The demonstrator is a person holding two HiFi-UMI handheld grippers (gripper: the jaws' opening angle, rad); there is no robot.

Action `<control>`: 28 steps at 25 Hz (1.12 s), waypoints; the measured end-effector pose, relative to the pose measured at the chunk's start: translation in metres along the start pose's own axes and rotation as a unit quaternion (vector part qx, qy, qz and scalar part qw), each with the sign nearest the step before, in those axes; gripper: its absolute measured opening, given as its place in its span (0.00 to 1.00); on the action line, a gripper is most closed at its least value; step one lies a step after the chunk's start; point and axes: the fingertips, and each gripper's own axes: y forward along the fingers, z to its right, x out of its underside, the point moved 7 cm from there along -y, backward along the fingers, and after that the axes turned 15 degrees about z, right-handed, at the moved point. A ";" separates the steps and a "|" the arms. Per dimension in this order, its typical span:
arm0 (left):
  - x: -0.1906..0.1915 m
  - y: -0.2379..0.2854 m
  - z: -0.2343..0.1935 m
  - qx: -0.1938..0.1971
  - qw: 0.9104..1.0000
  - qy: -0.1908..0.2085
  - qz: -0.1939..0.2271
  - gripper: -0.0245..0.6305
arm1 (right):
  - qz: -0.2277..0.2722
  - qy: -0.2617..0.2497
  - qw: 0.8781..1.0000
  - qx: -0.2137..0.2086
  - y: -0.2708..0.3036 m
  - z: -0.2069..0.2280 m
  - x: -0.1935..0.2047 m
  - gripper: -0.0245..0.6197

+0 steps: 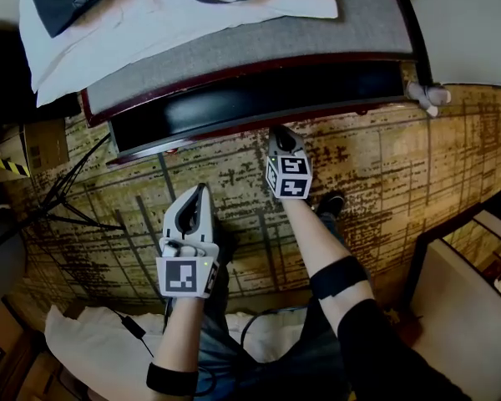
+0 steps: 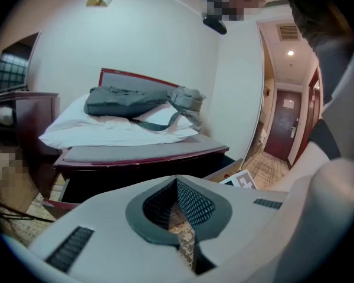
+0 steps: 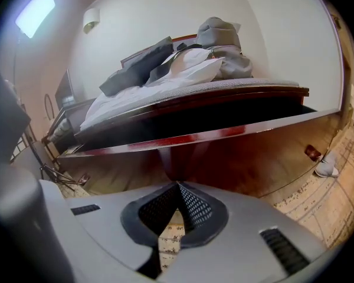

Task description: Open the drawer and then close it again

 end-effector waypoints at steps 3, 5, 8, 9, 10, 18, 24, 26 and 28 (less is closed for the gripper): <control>0.005 -0.003 -0.010 -0.005 1.000 0.013 -0.004 0.04 | 0.003 -0.007 1.000 -0.004 0.018 0.002 -0.010 0.04; 0.008 -0.004 -0.014 -0.011 1.000 0.011 -0.002 0.04 | 0.005 -0.012 1.000 -0.010 0.030 0.003 -0.016 0.04; 0.010 -0.001 -0.016 -0.016 1.000 -0.005 0.008 0.04 | 0.008 -0.019 1.000 -0.014 0.049 0.005 -0.025 0.04; 0.009 0.002 -0.014 -0.018 1.000 -0.015 0.005 0.04 | 0.010 -0.019 1.000 -0.015 0.054 0.005 -0.028 0.04; 0.010 0.003 -0.014 -0.020 1.000 -0.022 0.001 0.04 | 0.010 -0.020 1.000 -0.015 0.060 0.006 -0.031 0.04; 0.003 0.019 -0.027 -0.023 1.000 -0.016 0.012 0.04 | 0.000 -0.036 0.999 -0.006 0.101 0.008 -0.054 0.04; -0.004 0.016 -0.037 -0.031 0.999 -0.012 0.013 0.04 | -0.007 -0.046 0.999 -0.016 0.106 0.009 -0.056 0.04; -0.006 0.014 -0.041 -0.031 0.999 -0.004 0.013 0.04 | -0.019 -0.049 0.998 -0.020 0.107 0.009 -0.057 0.04; -0.010 0.009 -0.043 -0.031 0.999 0.006 0.016 0.04 | -0.032 -0.048 0.998 -0.014 0.102 0.010 -0.062 0.04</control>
